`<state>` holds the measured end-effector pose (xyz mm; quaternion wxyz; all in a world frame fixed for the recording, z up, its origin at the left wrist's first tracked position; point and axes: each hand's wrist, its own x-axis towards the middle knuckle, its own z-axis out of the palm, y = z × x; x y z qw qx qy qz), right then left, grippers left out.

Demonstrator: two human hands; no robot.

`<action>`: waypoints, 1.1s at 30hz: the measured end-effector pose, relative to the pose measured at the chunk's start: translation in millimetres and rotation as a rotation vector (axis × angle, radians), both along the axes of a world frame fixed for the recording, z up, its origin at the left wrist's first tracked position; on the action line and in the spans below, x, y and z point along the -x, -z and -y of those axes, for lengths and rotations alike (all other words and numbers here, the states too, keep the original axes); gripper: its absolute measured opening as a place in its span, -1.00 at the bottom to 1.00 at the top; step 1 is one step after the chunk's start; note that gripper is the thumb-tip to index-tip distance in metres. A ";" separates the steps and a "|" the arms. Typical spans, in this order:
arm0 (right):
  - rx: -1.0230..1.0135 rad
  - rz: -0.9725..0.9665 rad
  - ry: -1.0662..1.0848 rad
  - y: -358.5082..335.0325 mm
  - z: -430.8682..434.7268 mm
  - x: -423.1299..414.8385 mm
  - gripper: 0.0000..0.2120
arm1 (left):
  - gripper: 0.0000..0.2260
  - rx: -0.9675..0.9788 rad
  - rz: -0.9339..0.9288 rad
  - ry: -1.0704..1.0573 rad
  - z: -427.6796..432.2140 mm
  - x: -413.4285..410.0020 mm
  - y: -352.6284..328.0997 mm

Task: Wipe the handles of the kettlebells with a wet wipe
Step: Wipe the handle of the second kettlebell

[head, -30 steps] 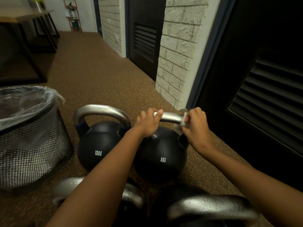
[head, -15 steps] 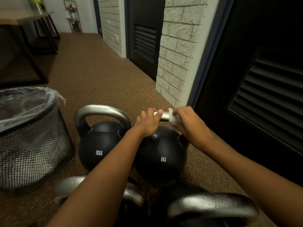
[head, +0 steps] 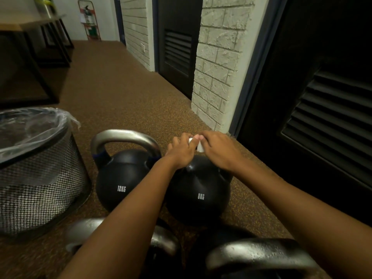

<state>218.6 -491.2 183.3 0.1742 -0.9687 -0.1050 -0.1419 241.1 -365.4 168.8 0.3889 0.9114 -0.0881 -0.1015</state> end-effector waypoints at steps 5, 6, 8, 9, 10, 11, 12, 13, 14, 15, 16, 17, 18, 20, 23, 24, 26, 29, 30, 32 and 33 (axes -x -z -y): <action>-0.097 -0.188 0.100 -5.9 25.0 -0.7 -0.63 | -0.56 0.023 -0.010 0.015 -1.6 3.0 -2.0; -0.187 -0.239 0.119 -5.2 33.2 1.6 -0.62 | -0.56 0.023 -0.004 0.016 -1.8 2.8 -1.8; -0.392 -0.310 0.128 -1.4 48.0 5.0 -0.60 | -0.57 0.025 -0.005 0.016 -2.0 2.6 -0.9; -0.468 -0.330 0.133 0.3 52.5 6.5 -0.58 | -0.57 0.027 -0.007 0.016 -2.2 2.7 -1.0; -0.514 -0.340 0.141 1.2 54.7 7.7 -0.58 | -0.57 0.029 -0.005 0.016 -2.4 2.7 -1.2; -0.534 -0.348 0.154 2.1 55.3 7.3 -0.58 | -0.57 0.030 -0.003 0.016 -2.4 2.3 -1.2; -0.530 -0.354 0.158 2.4 53.9 5.5 -0.58 | -0.57 0.029 0.000 0.016 -2.3 1.9 -1.2; -0.505 -0.361 0.161 2.2 51.1 2.7 -0.58 | -0.56 0.027 0.000 0.016 -2.0 1.4 -1.0; -0.464 -0.358 0.165 0.9 46.9 -0.6 -0.60 | -0.56 0.024 0.003 0.014 -1.5 0.9 -0.5; -0.405 -0.339 0.177 -0.5 41.4 -4.4 -0.62 | -0.56 0.021 0.004 0.011 -1.1 0.4 0.0; -0.323 -0.306 0.186 -2.4 34.8 -7.1 -0.65 | -0.56 0.019 0.005 0.007 -0.8 -0.3 0.5; -0.222 -0.266 0.179 -4.1 27.0 -9.2 -0.65 | -0.56 0.016 0.006 0.003 -0.5 -1.0 1.2; -0.119 -0.224 0.152 -5.7 19.1 -9.6 -0.63 | -0.56 0.014 0.006 0.001 -0.3 -1.2 1.7; 0.028 -0.152 0.093 -7.4 6.3 -8.8 -0.61 | -0.56 0.015 0.004 0.005 0.4 -1.6 2.4; 0.106 -0.101 0.057 -7.6 5.4 -4.3 -0.60 | -0.56 0.018 0.001 0.007 0.3 -0.5 2.0; 0.093 -0.099 0.044 -6.8 9.2 -1.6 -0.60 | -0.56 0.018 -0.003 0.006 0.3 -0.3 1.9; 0.022 -0.100 0.037 -2.3 20.8 3.4 -0.62 | -0.56 0.020 -0.005 0.002 -0.1 0.1 1.0; -0.236 -0.191 0.109 3.2 42.4 13.5 -0.64 | -0.56 0.018 -0.008 0.013 -1.7 1.5 -0.7; -0.362 -0.251 0.132 5.0 48.5 18.0 -0.64 | -0.56 0.017 -0.011 0.016 -2.3 2.0 -1.3; -0.552 -0.337 0.183 9.7 56.1 28.9 -0.63 | -0.55 0.009 -0.013 0.019 -2.2 3.1 -2.5; -0.615 -0.360 0.222 12.7 57.8 34.1 -0.63 | -0.55 0.003 -0.013 0.019 -1.8 3.9 -3.5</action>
